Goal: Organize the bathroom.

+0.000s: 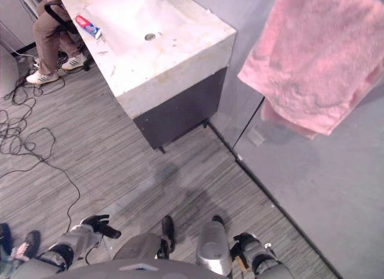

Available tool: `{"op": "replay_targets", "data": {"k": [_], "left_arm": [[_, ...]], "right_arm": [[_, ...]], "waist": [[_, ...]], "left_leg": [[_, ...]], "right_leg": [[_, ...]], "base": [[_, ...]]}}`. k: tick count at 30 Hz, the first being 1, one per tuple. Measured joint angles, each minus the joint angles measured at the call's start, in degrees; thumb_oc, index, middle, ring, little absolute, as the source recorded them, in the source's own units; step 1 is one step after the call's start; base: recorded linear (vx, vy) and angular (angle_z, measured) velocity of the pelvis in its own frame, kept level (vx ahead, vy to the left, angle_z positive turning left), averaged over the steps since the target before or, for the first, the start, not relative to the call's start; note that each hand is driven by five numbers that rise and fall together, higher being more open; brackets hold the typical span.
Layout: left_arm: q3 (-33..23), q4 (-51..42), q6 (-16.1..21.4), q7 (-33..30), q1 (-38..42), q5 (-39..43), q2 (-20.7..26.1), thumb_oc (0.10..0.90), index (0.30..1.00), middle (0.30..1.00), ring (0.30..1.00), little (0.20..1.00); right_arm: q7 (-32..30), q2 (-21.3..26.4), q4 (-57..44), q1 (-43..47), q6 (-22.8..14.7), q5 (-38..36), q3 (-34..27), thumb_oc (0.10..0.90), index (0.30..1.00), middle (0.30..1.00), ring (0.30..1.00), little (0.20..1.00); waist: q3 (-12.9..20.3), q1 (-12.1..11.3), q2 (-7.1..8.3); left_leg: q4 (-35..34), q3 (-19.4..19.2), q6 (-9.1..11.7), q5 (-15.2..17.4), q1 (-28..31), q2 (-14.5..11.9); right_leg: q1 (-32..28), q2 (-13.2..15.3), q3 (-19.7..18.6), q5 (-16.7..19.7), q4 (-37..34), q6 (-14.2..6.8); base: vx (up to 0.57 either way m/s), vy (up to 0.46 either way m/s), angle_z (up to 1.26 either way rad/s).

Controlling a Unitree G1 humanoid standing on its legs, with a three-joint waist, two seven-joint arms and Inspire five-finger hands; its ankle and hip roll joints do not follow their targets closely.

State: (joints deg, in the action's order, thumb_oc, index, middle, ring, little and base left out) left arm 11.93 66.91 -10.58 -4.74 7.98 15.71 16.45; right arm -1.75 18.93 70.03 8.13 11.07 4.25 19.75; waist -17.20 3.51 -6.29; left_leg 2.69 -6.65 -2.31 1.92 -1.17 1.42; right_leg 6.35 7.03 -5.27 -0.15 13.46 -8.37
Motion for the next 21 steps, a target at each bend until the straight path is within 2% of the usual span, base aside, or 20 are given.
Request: {"op": "replay_targets", "data": {"k": [1,2,4,6,7,8,9,10,11,12,13,14,16,18,19,20,21], "left_arm": [[0.0,0.0,0.0,0.0,0.0,0.0,0.0,0.800,0.900,0.900,0.900,0.900],[-2.0,2.1,0.3,-1.2,-2.8,0.8,-0.1,0.800,0.900,0.900,0.900,0.900],[-3.5,2.4,1.8,-1.6,-4.2,3.0,-1.1,0.800,0.900,0.900,0.900,0.900],[-3.5,2.0,3.2,-1.2,-3.8,4.8,-2.0,0.800,0.900,0.900,0.900,0.900],[-3.5,1.7,3.5,-1.2,-3.5,5.4,-2.3,0.800,0.900,0.900,0.900,0.900],[-3.4,1.3,4.2,-1.0,-3.4,6.4,-2.6,0.800,0.900,0.900,0.900,0.900],[-3.3,0.4,5.1,-1.0,-3.3,6.6,-2.3,0.800,0.900,0.900,0.900,0.900],[-3.4,0.2,5.8,-1.2,-2.6,6.6,-2.2,0.800,0.900,0.900,0.900,0.900],[-3.8,0.2,6.1,-1.4,-1.4,6.6,-2.0,0.800,0.900,0.900,0.900,0.900],[-5.1,3.0,6.4,-1.3,-0.8,6.6,-1.4,0.800,0.900,0.900,0.900,0.900],[-6.1,3.9,6.4,-1.7,-0.9,6.6,-1.4,0.800,0.900,0.900,0.900,0.900],[-5.9,4.6,6.5,-2.1,-0.9,6.3,-1.1,0.800,0.900,0.900,0.900,0.900],[-5.8,4.8,6.3,-2.5,-1.0,6.1,-0.7,0.800,0.900,0.900,0.900,0.900],[-3.3,4.7,5.9,-2.8,-0.6,6.0,-0.3,0.800,0.900,0.900,0.900,0.900],[-2.5,4.7,5.6,-2.7,0.3,6.1,-0.4,0.800,0.900,0.900,0.900,0.900],[-2.0,4.7,5.6,-2.7,0.8,6.2,-1.0,0.800,0.900,0.900,0.900,0.900],[-1.4,4.2,5.8,-2.3,1.8,6.2,-2.6,0.800,0.900,0.900,0.900,0.900]], "right_arm": [[0.0,0.0,0.0,0.0,0.0,0.0,0.0,0.800,0.900,0.900,0.900,0.900],[-0.6,0.0,-1.4,0.4,-1.5,-0.1,0.9,0.800,0.900,0.900,0.900,0.900],[-1.2,-0.1,-2.4,0.3,-2.2,-0.2,2.8,0.800,0.900,0.900,0.900,0.900],[-1.6,-0.7,-2.6,-0.1,-2.6,-0.9,3.3,0.800,0.900,0.900,0.900,0.900],[-1.9,-0.8,-2.7,-0.2,-2.7,-1.4,3.3,0.800,0.900,0.900,0.900,0.900],[-2.3,-0.6,-3.5,-0.2,-2.7,-2.9,3.2,0.800,0.900,0.900,0.900,0.900],[-2.7,-0.7,-4.3,-0.2,-2.8,-3.5,3.1,0.800,0.900,0.900,0.900,0.900],[-2.6,-0.7,-5.0,-0.2,-3.1,-4.2,2.8,0.800,0.900,0.900,0.900,0.900],[-2.7,-0.7,-4.7,-0.1,-3.2,-4.8,2.5,0.800,0.900,0.900,0.900,0.900],[-2.7,-0.7,-4.6,2.3,-3.2,-5.0,2.5,0.800,0.900,0.900,0.900,0.900],[-2.7,-0.5,-4.6,2.6,-3.4,-5.1,2.5,0.800,0.900,0.900,0.900,0.900],[-2.8,0.0,-4.7,3.2,-4.1,-5.1,2.5,0.800,0.900,0.900,0.900,0.900],[-2.8,0.5,-4.8,4.8,-4.2,-5.2,2.4,0.800,0.900,0.900,0.900,0.900],[-2.7,1.5,-5.0,5.8,-3.9,-5.7,2.4,0.800,0.900,0.900,0.900,0.900],[-2.9,1.9,-5.0,6.3,-3.6,-6.0,2.2,0.800,0.900,0.900,0.900,0.900],[-2.9,3.1,-4.8,6.7,-3.4,-6.9,1.6,0.800,0.900,0.900,0.900,0.900],[-2.7,4.0,-4.4,6.7,-2.5,-6.9,0.3,0.800,0.900,0.900,0.900,0.900]], "waist": [[0.0,0.0,0.00],[-0.4,-0.4,1.61],[-0.6,0.4,1.66],[-0.7,0.4,1.64],[-0.8,0.3,1.88],[-0.9,-0.1,1.57],[-1.0,-0.1,1.93],[-1.8,0.2,2.90],[-2.6,0.2,3.89],[-3.4,-0.2,5.65],[-3.7,0.1,6.25],[-3.9,0.8,6.77],[-3.6,2.0,5.99],[-3.4,2.7,4.60],[-3.9,3.2,3.76],[-4.4,3.2,2.92],[-5.3,3.1,0.94]], "left_leg": [[0.0,0.0,0.0,0.0,0.0,0.0],[-2.0,-1.9,1.4,-1.5,0.4,-0.6],[-2.4,-1.7,2.9,-2.4,-0.8,-2.4],[-4.0,-0.3,4.1,-3.4,-2.0,-4.2],[-4.1,0.1,4.6,-3.0,-2.5,-4.5],[-3.9,0.5,5.6,-2.2,-3.7,-6.0],[-2.3,1.0,6.9,-1.7,-6.2,-6.9],[-1.0,0.9,8.6,-0.9,-6.9,-6.9],[1.7,0.7,7.9,-0.9,-7.9,-7.1],[13.3,3.3,8.1,0.0,-9.7,-8.2],[16.3,4.1,7.7,0.5,-8.5,-9.2],[16.8,4.6,8.4,0.9,-7.0,-10.1],[16.3,5.4,8.5,0.8,-5.2,-12.9],[12.8,6.4,9.4,0.3,-4.0,-15.2],[10.3,7.1,9.2,0.2,-3.3,-15.1],[6.6,7.0,9.0,0.1,-2.2,-14.3],[1.4,5.4,7.4,-0.3,0.8,-13.3]], "right_leg": [[0.0,0.0,0.0,0.0,0.0,0.0],[-2.0,0.2,4.1,0.6,-6.9,1.3],[-2.2,-1.2,4.9,2.4,-9.9,2.1],[-2.2,-3.2,6.0,1.7,-10.4,3.2],[-2.0,-3.6,6.6,1.2,-10.5,3.9],[-1.0,-4.9,7.0,0.5,-8.6,4.7],[1.3,-6.2,6.6,-1.6,-4.4,7.7],[2.0,-5.6,6.4,-1.3,-3.6,8.0],[2.5,-4.8,7.0,-1.1,-3.2,8.4],[1.4,-3.9,7.0,0.3,-4.4,10.7],[0.8,-3.5,6.9,0.3,-4.7,10.7],[0.6,-3.0,7.0,0.3,-5.1,10.7],[1.2,-2.9,7.2,0.8,-5.7,10.6],[3.6,-2.8,7.5,1.8,-5.4,9.3],[4.7,-2.5,6.9,1.8,-4.9,9.0],[5.6,-1.8,6.0,2.5,-4.3,7.5],[6.0,-1.1,5.3,3.2,-3.8,5.5]], "base": [[-0.32,-0.143,-0.62],[-0.34,-0.148,-0.47],[-0.29,-0.151,-0.12],[-0.18,-0.099,0.52],[-0.17,-0.058,0.59],[-0.16,-0.044,0.75],[-0.12,-0.019,0.89],[-0.07,0.025,0.90],[-0.05,0.068,0.52],[-0.04,0.115,0.13],[-0.07,0.158,0.01],[-0.10,0.232,0.08],[-0.12,0.306,0.06],[-0.06,0.313,0.11],[-0.06,0.360,0.31],[-0.08,0.455,0.34],[-0.07,0.379,0.16]]}}
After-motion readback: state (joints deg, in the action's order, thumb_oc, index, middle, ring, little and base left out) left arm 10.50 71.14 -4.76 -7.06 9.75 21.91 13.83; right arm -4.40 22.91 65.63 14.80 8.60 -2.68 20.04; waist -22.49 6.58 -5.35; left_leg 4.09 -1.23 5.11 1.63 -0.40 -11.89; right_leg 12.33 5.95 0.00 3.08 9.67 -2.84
